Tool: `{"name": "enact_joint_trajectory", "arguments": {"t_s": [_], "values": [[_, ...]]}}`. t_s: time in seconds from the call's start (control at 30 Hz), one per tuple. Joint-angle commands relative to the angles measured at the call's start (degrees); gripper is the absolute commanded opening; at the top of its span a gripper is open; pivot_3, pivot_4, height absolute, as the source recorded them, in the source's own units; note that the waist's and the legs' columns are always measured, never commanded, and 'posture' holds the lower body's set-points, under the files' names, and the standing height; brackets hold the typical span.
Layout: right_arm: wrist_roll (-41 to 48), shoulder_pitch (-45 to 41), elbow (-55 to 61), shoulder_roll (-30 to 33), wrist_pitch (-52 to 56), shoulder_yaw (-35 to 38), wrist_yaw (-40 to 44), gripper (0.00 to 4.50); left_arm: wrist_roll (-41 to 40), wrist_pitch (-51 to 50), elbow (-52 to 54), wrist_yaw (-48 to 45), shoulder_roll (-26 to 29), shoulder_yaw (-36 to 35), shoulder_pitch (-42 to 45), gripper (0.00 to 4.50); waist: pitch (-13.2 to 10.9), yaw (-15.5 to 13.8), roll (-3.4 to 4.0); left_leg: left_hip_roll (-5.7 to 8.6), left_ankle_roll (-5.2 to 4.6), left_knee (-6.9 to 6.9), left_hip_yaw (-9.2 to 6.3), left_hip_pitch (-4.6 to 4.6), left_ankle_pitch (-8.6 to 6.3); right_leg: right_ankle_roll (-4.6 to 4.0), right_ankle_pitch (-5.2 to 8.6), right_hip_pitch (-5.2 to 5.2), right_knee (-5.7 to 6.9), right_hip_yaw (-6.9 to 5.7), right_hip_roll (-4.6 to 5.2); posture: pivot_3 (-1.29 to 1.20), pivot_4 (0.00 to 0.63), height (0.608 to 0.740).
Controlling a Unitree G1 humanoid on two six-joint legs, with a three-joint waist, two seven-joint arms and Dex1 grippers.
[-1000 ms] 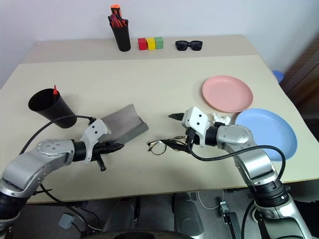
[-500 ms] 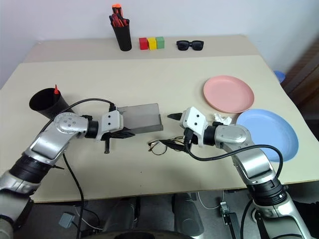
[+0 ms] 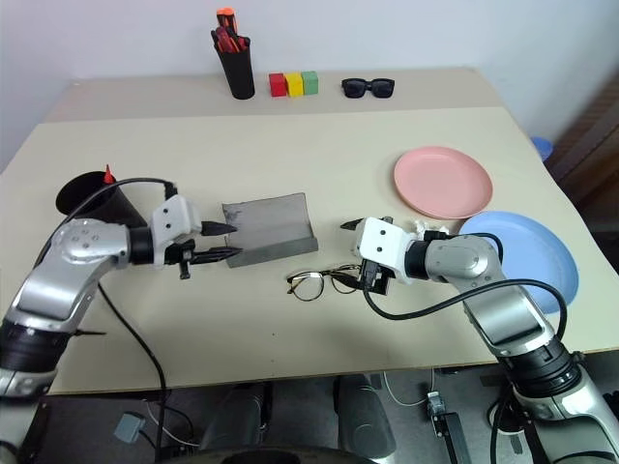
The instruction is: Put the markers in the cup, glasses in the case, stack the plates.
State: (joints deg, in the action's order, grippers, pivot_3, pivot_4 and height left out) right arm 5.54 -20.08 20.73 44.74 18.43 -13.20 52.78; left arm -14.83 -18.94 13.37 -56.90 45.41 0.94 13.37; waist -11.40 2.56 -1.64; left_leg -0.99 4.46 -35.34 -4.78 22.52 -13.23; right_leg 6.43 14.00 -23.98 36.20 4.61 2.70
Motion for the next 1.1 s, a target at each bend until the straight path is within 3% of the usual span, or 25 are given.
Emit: {"name": "enact_joint_trajectory", "arguments": {"t_s": [0.03,0.23,0.37,0.5,0.7,1.1], "values": [[-2.9,-0.9,0.5,0.2,-2.9,-0.9,0.1,4.5,-3.5,-1.7,9.6,4.1,-1.9,-4.9,-6.4,1.88,0.0,-0.1,0.0,0.0,0.0,-0.01,0.0,0.0,0.0,-0.03,0.02,0.01,-0.01,0.0,0.01,0.0,0.15,0.74],[-6.7,-1.3,-0.7,-0.1,-6.2,-3.5,0.7,4.5,-5.4,-4.3,18.7,9.6,-5.4,-8.5,-19.7,1.88,0.0,-0.1,0.0,0.0,0.0,-0.08,0.0,-0.05,0.0,-0.18,0.09,0.11,-0.02,0.0,0.03,0.0,0.15,0.74],[-9.6,-1.3,-2.9,-0.6,-8.2,-4.5,0.2,4.5,-5.4,-5.2,20.9,11.7,-5.8,-8.5,-23.0,1.88,0.0,0.0,0.0,0.0,0.0,-0.11,0.01,-0.13,0.0,-0.22,0.1,0.2,-0.04,0.0,0.03,0.0,0.15,0.74],[-11.2,-0.9,-4.2,-1.2,-9.9,-5.3,0.5,3.25,-5.4,-5.6,20.4,13.2,-5.9,-8.9,-23.2,1.94,0.0,-0.1,0.0,0.01,0.0,-0.28,0.0,-0.13,-0.01,-0.22,0.1,0.29,-0.05,-0.01,0.03,0.0,0.15,0.74],[-12.6,-0.9,-5.1,-2.9,-10.6,-6.4,0.3,0.12,-5.3,-5.4,19.8,14.3,-5.9,-8.4,-22.9,1.94,0.0,0.0,0.01,0.0,-0.01,-0.31,0.0,-0.15,-0.01,-0.23,0.09,0.32,-0.04,-0.01,0.03,0.0,0.15,0.74],[-11.8,-2.3,-2.7,-2.7,-10.4,-3.9,2.3,0.05,-4.5,-4.3,18.8,15.4,-6.3,-8.4,-23.4,1.94,0.0,0.0,0.0,0.01,-0.01,-0.32,0.0,-0.15,-0.01,-0.23,0.09,0.34,-0.04,-0.02,0.03,0.0,0.15,0.74]]}}
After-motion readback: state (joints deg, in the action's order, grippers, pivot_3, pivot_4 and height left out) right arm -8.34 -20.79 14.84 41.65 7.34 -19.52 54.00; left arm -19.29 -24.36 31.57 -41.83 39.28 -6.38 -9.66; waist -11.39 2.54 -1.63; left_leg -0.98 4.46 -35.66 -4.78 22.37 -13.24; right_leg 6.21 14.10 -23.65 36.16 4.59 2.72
